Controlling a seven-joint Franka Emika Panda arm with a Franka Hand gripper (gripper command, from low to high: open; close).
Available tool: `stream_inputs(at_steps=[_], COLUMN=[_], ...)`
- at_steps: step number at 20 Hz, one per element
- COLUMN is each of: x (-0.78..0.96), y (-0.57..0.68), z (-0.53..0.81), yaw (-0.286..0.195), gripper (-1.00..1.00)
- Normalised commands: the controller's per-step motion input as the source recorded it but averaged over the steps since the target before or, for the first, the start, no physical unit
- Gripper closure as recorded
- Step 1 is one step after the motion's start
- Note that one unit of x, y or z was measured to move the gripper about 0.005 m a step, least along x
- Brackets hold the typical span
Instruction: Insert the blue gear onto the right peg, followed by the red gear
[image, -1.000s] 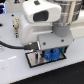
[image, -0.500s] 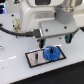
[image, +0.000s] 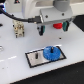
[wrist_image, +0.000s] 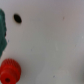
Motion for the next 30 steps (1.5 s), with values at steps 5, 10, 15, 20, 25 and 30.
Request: stream_inputs(at_steps=[5,10,15,20,25,30], x=[-0.57,-0.54,-0.41,-0.45,-0.4,-0.44], y=[0.38,0.42,0.45,0.31,0.19,0.06], z=[-0.02,-0.03,-0.06,-0.2,-0.35,-0.38], yaw=[0.0,0.0,0.0,0.0,0.0,0.0], gripper=[-1.0,-1.0,-1.0,-1.0,-1.0,-1.0])
